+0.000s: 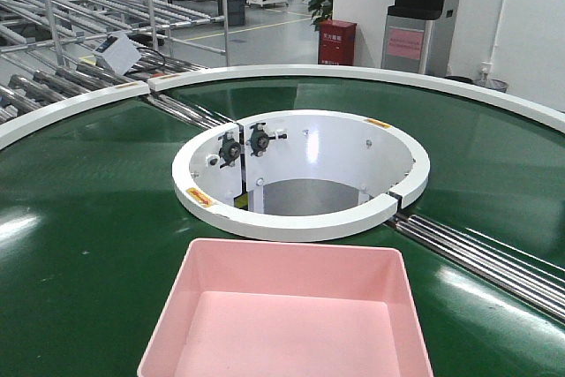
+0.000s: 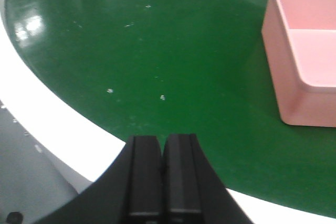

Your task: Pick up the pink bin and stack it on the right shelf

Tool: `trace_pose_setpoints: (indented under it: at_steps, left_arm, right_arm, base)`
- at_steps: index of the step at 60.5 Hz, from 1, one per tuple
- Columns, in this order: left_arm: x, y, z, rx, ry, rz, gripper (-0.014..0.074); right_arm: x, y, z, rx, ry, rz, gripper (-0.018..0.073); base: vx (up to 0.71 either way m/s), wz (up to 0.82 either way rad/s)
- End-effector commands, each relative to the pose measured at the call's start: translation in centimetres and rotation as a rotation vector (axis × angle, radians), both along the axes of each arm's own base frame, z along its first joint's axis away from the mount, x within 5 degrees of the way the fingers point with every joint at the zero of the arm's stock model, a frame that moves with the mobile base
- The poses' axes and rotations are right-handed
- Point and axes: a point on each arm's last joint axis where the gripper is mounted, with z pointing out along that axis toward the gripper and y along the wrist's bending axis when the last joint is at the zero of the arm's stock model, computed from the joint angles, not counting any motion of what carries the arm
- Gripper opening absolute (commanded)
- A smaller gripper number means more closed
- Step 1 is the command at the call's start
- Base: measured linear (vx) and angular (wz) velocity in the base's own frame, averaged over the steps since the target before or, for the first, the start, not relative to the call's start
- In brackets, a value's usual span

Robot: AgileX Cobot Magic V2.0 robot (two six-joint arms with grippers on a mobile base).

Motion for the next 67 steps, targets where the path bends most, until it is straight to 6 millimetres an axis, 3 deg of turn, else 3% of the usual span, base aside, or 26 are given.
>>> trace_pose_setpoints:
  at_steps: [1, 17, 25, 34, 44, 56, 67]
  left_arm:
    - [0.5, -0.2, 1.2, -0.006, -0.064, -0.023, 0.0078]
    - [1.2, -1.2, 0.6, 0.020, 0.016, -0.179, 0.0490]
    - [1.7, -2.1, 0.8, 0.046, 0.085, -0.299, 0.0594]
    - [3.1, -3.2, 1.6, 0.092, 0.169, -0.424, 0.0593]
    - [5.9, -4.7, 2.1, 0.111, 0.256, -0.495, 0.0590]
    - [11.5, -6.3, 2.2, 0.096, 0.380, -0.492, 0.0590]
    - [17.0, -8.3, 2.2, 0.111, 0.435, -0.515, 0.0590]
  right_arm:
    - [1.2, 0.1, 0.9, -0.017, -0.043, 0.015, 0.0085]
    - [2.9, 0.7, 0.0, -0.092, 0.103, 0.113, 0.0543]
    - [3.3, 1.9, 0.8, -0.145, 0.147, 0.240, 0.0678]
    - [4.3, 3.1, 1.7, -0.173, 0.194, 0.318, 0.0684]
    - [6.4, 3.9, 2.6, -0.147, 0.300, 0.297, 0.0646]
    - [10.4, 5.1, 3.9, -0.130, 0.331, 0.281, 0.0583]
    - [14.8, 6.3, 4.5, -0.147, 0.367, 0.287, 0.0578]
  base:
    - [0.00, 0.00]
    - [0.00, 0.00]
    - [0.00, 0.00]
    - [0.00, 0.00]
    - [0.00, 0.00]
    - [0.00, 0.00]
    - [0.00, 0.00]
